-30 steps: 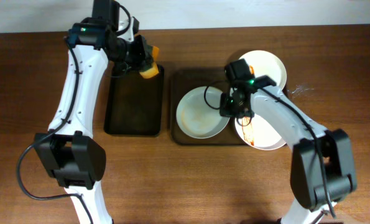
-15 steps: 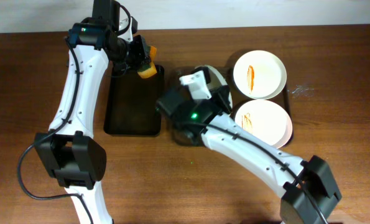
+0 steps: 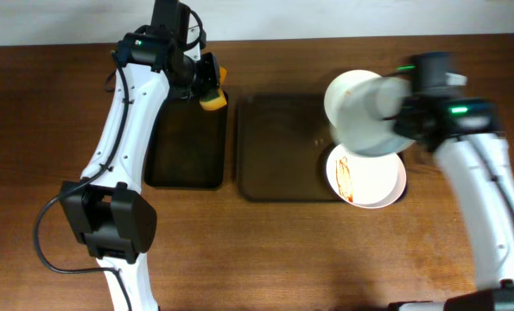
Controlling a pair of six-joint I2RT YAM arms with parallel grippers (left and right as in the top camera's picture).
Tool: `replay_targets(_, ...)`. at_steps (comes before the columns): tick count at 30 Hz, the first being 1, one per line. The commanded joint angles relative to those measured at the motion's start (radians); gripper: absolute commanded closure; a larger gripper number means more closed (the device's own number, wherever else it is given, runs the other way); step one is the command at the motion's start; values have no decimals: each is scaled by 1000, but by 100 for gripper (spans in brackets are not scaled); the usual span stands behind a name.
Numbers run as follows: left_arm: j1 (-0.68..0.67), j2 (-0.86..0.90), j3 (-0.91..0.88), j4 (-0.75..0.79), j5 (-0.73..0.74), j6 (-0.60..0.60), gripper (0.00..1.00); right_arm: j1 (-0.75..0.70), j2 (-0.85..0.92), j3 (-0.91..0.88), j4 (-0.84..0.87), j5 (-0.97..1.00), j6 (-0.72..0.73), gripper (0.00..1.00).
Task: Clean dirty plates on tray and stack at the side
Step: 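Carry the cleaned plate with the right gripper to the table's right side, then grasp the next plate rim with the right gripper and bring sponge over it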
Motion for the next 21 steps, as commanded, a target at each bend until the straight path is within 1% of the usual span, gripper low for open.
replay_targets(1,-8,11,1,-4,-18,8,100,-304,36,4,-24,-291,-26,96)
replay_targets(3,-24,11,1,5,-18,8,100,-447,94,-6,-11,-298,-26,96)
replay_targets(5,-32,11,1,15,-17,8,100,-542,166,-18,27,-299,-49,96)
replay_targets(7,-34,11,1,19,-17,8,100,-605,253,-24,76,-313,-49,96)
replay_targets(10,-38,11,1,23,-17,8,100,-623,318,-24,123,-320,-55,96)
replay_targets(14,-38,11,1,30,-17,8,100,-623,421,-26,234,-312,-90,96)
replay_targets(15,-38,11,1,30,-17,8,100,-623,443,-26,255,-300,-94,94)
replay_targets(16,-38,11,1,31,-17,8,100,-623,461,-26,285,-282,-93,77)
replay_targets(17,-38,11,1,35,-17,8,100,-623,470,-26,300,-282,-93,61)
replay_targets(18,-38,11,1,41,-17,8,100,-623,471,-26,297,-290,-94,52)
replay_targets(19,-38,11,1,43,-17,8,100,-623,470,-11,250,-315,-94,47)
replay_targets(21,-41,11,1,42,-17,8,100,-623,468,40,151,-372,-93,48)
